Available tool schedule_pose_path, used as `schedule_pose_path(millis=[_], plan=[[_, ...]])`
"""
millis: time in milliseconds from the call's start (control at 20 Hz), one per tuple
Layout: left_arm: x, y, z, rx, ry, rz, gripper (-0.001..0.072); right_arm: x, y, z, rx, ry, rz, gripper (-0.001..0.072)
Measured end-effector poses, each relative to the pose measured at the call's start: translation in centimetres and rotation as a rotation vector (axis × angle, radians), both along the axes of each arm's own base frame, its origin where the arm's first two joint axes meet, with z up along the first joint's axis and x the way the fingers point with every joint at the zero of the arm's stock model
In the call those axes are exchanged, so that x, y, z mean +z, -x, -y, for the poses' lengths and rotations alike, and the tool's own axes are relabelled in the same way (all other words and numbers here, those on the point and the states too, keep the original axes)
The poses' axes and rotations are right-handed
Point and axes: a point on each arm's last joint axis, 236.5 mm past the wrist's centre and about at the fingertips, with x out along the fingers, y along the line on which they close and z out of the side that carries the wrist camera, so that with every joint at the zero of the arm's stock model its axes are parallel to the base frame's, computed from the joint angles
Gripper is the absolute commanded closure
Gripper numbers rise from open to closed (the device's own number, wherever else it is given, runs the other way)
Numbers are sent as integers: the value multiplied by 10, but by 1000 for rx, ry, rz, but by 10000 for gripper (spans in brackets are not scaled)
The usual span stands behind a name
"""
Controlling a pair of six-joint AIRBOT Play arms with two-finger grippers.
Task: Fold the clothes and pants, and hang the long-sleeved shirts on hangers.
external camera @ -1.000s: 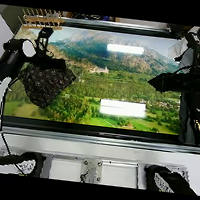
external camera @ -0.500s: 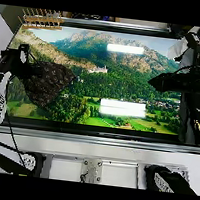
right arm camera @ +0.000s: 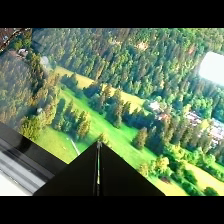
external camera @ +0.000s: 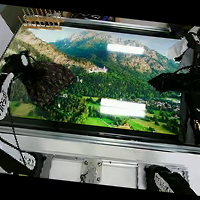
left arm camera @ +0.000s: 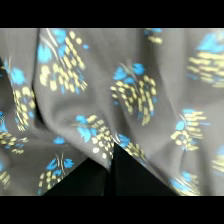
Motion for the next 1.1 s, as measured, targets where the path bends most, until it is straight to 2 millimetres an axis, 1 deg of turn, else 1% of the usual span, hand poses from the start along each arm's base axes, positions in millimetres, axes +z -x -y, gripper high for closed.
schedule_pose_path(millis=[50, 100, 200, 250, 350, 400, 500, 600, 700, 750, 800, 850, 900, 950, 1000, 1050, 1100], plan=[[18, -8, 11, -6, 22, 56, 702, 0, 0, 0, 1, 0, 0, 691], [42, -17, 27, -25, 51, 123, 702, 0, 0, 0, 0, 0, 0, 691], [91, -29, 70, -98, 101, 248, 702, 0, 0, 0, 0, 0, 0, 691], [116, -32, 99, -149, 129, 306, 702, 0, 0, 0, 0, 0, 0, 691], [154, -27, 161, -270, 171, 383, 702, 0, 0, 0, 0, 0, 0, 691], [167, -22, 192, -338, 186, 409, 702, 0, -1, 0, -1, 0, 2, 691], [186, -6, 258, -476, 221, 449, 702, 2, -4, 0, -9, -4, 15, 691], [196, 12, 313, -588, 250, 479, 702, 5, -5, -3, -9, -23, 23, 691], [202, 28, 357, -677, 276, 506, 695, 8, -7, -4, -12, -34, 34, 691], [204, 37, 374, -710, 287, 512, 417, 10, -10, -3, -19, -35, 48, 690], [206, 44, 389, -739, 298, 520, 68, 12, -14, 0, -32, -33, 65, 684], [207, 50, 399, -759, 305, 523, -8, 14, -20, 6, -53, -25, 85, 591], [209, 54, 405, -773, 311, 526, 1, 15, -25, 13, -76, -17, 100, 281], [210, 55, 406, -776, 311, 531, 0, 15, -30, 20, -99, -12, 108, 51], [213, 52, 403, -769, 310, 537, 1, 13, -33, 26, -117, -8, 104, 59], [213, 49, 395, -754, 305, 535, 1, 8, -34, 32, -137, -9, 88, 142], [210, 45, 383, -729, 300, 520, 1, -1, -35, 37, -151, -1, 60, 191]])
